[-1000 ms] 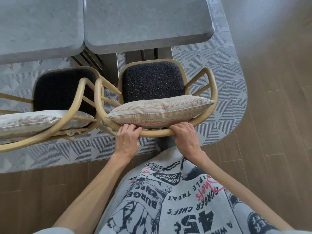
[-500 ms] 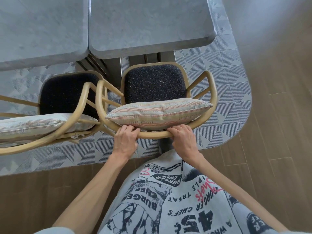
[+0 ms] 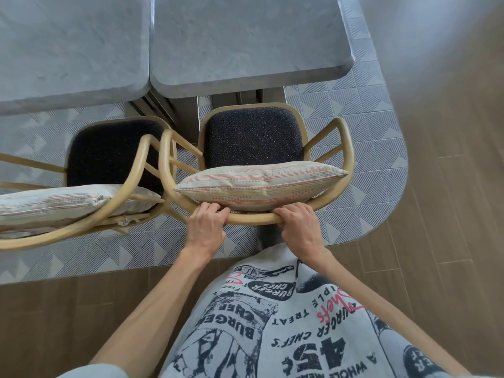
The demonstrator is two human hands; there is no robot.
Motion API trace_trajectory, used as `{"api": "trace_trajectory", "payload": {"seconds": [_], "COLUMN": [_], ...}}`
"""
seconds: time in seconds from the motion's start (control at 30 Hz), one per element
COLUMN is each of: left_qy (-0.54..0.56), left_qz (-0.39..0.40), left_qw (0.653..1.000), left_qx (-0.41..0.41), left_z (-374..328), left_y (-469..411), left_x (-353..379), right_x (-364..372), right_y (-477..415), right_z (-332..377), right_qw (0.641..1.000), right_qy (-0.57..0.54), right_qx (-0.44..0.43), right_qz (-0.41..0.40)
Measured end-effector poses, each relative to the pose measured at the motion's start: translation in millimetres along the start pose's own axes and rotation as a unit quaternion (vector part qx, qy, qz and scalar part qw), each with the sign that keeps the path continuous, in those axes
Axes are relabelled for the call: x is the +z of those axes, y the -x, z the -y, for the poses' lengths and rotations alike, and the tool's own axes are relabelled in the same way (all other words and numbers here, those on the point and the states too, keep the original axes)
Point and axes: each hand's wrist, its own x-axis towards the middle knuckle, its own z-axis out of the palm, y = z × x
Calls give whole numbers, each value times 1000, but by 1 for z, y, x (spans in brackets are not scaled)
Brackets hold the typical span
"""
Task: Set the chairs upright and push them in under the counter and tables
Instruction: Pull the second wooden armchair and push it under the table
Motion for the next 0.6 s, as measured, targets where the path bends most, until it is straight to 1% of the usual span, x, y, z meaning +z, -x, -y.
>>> {"api": "trace_trajectory", "payload": {"seconds": [0.23, 0.43, 0.53, 0.6], "left_qy": [1, 46, 62, 91], "left_qz": [-9, -12, 11, 7], "left_qw": [1000, 996, 994, 991], "left_qx": [-10, -74, -89, -102], "left_z": [1, -9, -16, -21], "left_y": [-1, 2, 8, 14], "left_x": [6, 8, 6, 5], "right_x": [2, -5, -11, -14], "right_y": [0, 2, 6, 7], "right_z": [-1, -5, -3, -1], "right_qw": [1000, 999, 998, 996], "right_qy": [-4, -18, -37, -43], "right_qx": [-7, -17, -26, -37], "right_qz": [2, 24, 50, 63]}}
